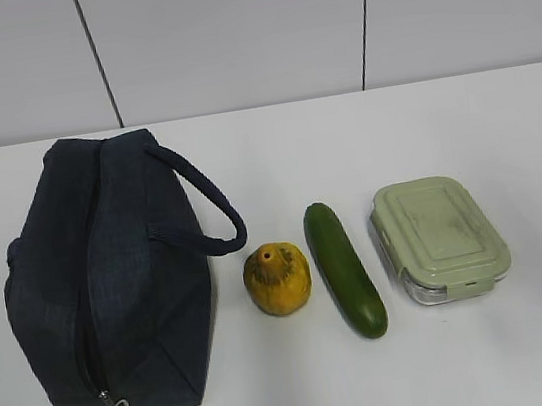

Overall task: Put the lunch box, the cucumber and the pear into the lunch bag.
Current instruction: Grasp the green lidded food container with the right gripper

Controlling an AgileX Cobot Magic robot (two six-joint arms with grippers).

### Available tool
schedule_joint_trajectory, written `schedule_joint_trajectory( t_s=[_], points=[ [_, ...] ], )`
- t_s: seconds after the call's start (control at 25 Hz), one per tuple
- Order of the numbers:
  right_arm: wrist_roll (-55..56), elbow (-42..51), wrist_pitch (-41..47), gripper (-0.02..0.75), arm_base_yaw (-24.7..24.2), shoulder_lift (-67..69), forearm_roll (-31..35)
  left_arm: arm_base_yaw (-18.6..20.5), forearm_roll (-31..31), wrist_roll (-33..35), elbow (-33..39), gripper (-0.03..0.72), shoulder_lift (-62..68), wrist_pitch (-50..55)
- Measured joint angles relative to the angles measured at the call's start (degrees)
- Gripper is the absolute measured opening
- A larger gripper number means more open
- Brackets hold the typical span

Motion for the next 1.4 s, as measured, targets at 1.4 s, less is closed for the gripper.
schedule_joint_trajectory(
  t_s=[1.4],
  points=[
    [-30.28,-20.75,13.49,0.419,-15.07,43.94,30.29,0.00,0.00,0.00,0.00,0.246,0.00,0.00]
  ],
)
